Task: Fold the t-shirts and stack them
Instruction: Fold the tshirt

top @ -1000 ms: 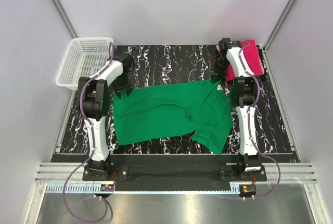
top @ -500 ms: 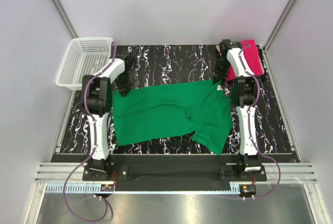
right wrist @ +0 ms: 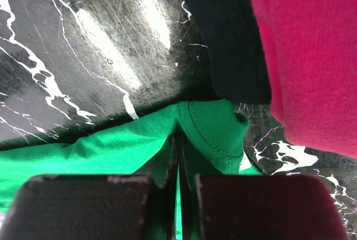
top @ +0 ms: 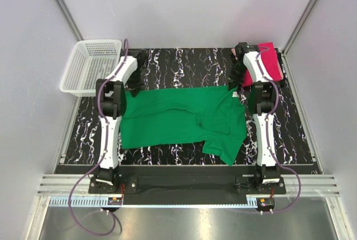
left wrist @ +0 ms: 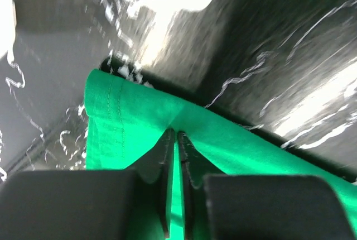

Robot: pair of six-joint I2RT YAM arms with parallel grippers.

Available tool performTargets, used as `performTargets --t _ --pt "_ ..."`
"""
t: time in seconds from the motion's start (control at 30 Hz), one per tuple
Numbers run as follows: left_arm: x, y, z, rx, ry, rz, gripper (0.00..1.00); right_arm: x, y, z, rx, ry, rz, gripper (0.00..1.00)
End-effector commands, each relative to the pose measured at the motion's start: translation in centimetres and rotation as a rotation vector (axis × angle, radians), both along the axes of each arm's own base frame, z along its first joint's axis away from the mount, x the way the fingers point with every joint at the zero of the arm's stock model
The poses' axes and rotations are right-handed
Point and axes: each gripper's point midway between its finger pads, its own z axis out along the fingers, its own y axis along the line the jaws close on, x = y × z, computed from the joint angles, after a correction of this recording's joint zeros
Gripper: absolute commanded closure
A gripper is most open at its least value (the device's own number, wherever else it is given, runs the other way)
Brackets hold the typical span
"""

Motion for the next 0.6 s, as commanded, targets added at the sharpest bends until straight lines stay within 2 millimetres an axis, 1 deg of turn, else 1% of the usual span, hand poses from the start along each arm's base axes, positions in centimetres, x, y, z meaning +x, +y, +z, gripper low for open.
performTargets --t 0.0,0.07,0.23,0.37,0.4,0.5,0.57 --pt "1.9 0.6 0.2 0.014 -0.034 -0.007 0.92 0.0 -1.5 -0.6 -0.061 0.012 -0.024 1.00" --pt "1.9 0.4 0.0 0.007 -0.024 -0.013 0.92 0.1 -1.7 -1.0 -0.061 0.017 -0.032 1.00" --pt "2.2 0.0 -0.1 -0.019 -0.029 -0.032 0.94 0.9 -2.0 -1.2 -0.045 0.000 -0.066 1.00" --pt "2.8 -0.9 -0.6 -0.064 -0.043 -0.035 0.95 1.4 -2.0 -1.2 -0.039 -0.013 -0.082 1.00" --pt "3.2 -1.3 -0.7 -0.085 -0.051 -0.037 0.96 1.6 -1.9 -1.2 -0.032 -0.017 -0.087 1.00" --pt "3.8 -1.6 -0.7 -0.098 -0.067 -0.034 0.98 1.6 -1.9 -1.5 -0.031 -0.012 -0.093 1.00" --pt "4.0 -1.9 -0.9 -0.102 -0.071 -0.040 0.99 1.7 -2.0 -1.5 -0.035 -0.017 -0.093 1.00"
